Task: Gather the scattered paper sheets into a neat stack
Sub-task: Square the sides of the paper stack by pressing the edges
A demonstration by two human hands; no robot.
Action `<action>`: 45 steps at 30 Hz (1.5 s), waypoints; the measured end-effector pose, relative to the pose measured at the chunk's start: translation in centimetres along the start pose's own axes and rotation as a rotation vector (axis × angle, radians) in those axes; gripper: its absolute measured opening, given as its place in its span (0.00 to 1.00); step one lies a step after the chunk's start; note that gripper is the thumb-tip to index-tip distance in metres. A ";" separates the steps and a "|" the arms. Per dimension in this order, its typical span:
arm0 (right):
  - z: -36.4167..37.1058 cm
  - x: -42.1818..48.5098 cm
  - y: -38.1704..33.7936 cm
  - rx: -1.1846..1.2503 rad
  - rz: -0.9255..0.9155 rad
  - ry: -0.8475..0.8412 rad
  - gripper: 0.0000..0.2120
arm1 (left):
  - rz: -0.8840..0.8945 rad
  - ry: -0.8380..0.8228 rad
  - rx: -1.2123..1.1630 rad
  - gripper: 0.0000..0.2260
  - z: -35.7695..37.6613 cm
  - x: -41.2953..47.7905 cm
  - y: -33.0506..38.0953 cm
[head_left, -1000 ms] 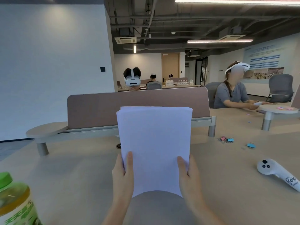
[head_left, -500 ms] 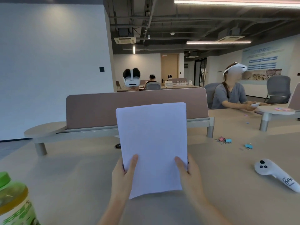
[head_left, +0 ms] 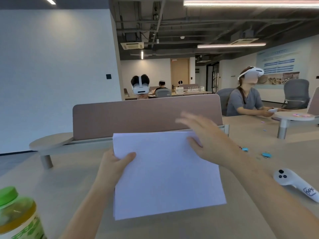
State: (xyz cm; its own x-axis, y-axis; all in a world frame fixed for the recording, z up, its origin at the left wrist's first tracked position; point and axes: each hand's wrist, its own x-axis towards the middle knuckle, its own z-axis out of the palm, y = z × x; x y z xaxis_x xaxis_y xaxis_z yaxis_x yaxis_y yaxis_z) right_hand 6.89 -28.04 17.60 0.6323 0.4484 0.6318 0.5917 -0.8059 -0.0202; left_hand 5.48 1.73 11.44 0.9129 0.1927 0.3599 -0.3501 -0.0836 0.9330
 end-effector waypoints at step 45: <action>-5.8 0.8 -2.9 -0.157 -0.123 0.013 0.09 | 0.011 -0.241 0.252 0.09 0.5 0.1 3.1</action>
State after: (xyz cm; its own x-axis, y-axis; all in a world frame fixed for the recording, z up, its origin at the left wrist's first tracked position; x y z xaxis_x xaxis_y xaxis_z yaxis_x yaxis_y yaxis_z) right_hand 2.76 -27.58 22.67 0.5528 0.5426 0.6324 0.5779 -0.7964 0.1782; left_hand 4.61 1.04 14.40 0.9431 -0.0438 0.3296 -0.3251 -0.3290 0.8866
